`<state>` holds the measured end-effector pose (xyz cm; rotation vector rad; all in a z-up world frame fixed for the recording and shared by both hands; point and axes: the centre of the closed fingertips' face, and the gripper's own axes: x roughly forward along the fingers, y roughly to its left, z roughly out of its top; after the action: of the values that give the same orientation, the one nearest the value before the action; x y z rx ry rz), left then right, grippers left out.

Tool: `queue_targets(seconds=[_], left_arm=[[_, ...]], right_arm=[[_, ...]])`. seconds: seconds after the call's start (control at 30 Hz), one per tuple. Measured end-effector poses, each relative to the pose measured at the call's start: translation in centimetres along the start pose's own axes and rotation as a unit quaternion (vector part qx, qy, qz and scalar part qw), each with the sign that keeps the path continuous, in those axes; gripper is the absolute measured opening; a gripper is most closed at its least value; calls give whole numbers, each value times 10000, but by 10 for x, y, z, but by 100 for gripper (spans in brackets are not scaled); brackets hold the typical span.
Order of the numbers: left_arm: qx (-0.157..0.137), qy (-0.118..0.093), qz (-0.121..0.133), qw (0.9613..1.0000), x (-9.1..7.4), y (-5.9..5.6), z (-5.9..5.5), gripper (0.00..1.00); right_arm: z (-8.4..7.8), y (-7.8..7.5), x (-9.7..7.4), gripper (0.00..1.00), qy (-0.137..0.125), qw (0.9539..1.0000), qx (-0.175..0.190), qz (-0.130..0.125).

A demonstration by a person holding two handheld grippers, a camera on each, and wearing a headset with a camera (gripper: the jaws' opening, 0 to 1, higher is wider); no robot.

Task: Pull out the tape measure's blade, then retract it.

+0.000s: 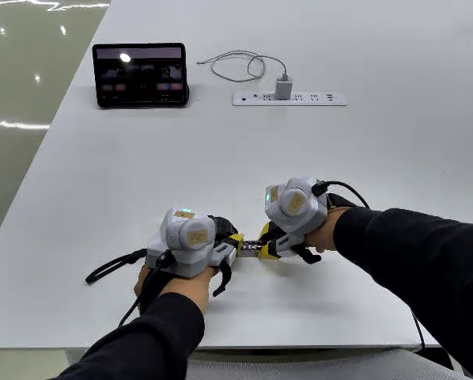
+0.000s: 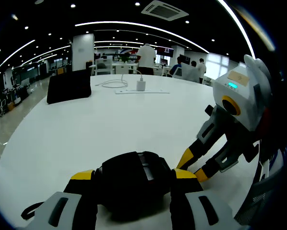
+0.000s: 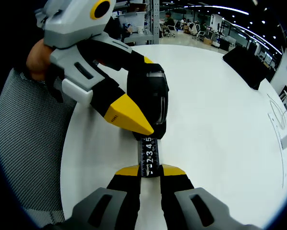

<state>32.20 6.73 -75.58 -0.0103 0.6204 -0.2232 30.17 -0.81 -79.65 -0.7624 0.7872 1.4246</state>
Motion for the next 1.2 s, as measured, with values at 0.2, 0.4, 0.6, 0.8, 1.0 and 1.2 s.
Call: queue_targets(seconds=[0.2,0.4,0.6,0.8,1.0,1.2], left_arm=[[-36,3,15,10000,0,0,0,57],[-45,5,20,10000,0,0,0,57],[-81,2,15,10000,0,0,1,57],[-114,4,0,9999,0,1,1,57],[-96,8,-4,10000,1,1,0,57],[-118,9,-1,9999,0,1,0,57]], right_arm=[[3,-2,3,11,-54,10000,-56,36],[8,-2,5,11,-83,9999,-60,29],[10,-3,7,11,-132,9999,26,40],[12,-3,8,11,-156,9999,37,52],[14,-4,11,11,-175,9998,-18,72],[16,-4,12,11,-149,9998,-56,93]])
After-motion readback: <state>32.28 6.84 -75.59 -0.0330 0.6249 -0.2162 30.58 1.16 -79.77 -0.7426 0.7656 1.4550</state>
